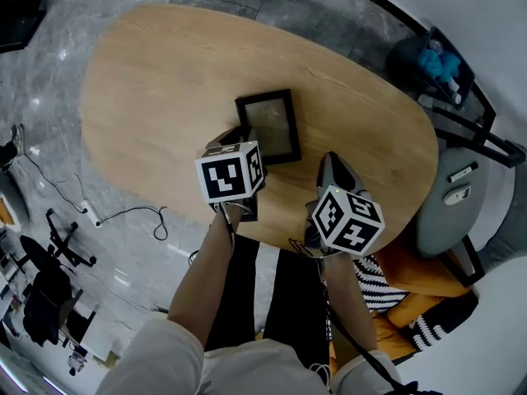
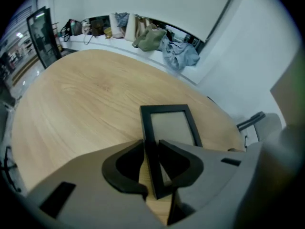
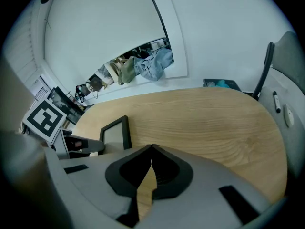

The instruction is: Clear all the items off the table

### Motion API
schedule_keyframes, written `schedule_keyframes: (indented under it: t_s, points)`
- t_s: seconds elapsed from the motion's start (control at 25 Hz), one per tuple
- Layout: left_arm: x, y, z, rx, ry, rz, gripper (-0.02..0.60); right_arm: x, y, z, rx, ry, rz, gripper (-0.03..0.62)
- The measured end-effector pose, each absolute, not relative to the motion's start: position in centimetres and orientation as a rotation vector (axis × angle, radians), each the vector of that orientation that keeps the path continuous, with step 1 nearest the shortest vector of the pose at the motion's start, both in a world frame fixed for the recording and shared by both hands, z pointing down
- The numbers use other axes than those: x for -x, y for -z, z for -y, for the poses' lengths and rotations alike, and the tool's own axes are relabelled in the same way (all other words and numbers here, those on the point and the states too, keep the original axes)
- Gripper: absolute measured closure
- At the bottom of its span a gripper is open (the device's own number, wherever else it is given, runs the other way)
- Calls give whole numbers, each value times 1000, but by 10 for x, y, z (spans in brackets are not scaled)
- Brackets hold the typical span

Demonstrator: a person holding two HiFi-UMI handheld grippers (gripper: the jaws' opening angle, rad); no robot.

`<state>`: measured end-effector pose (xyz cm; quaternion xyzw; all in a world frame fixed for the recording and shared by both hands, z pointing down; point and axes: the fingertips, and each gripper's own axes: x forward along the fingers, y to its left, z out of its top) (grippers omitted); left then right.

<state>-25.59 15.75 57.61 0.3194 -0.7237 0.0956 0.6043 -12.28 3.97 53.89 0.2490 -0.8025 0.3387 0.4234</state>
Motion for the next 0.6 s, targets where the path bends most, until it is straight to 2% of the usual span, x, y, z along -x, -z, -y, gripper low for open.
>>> schedule_keyframes:
  t_s: [0.16, 0.44, 0.52, 0.56, 0.6]
  points:
    - [260, -574, -162, -628, -51, 1716, 465, 125, -538, -41, -619, -845, 2013, 569]
    - [261, -576, -162, -655, -31, 1691, 456, 122, -541, -38, -630, -851, 2011, 569]
    - [261, -577, -162, -673, 13, 1662, 474, 122, -541, -39, -630, -854, 2012, 569]
    - [261, -577, -161, -681, 40, 1647, 503, 122, -541, -40, -627, -854, 2013, 569]
    - [262, -577, -160, -688, 54, 1634, 502, 122, -540, -41, -622, -853, 2015, 569]
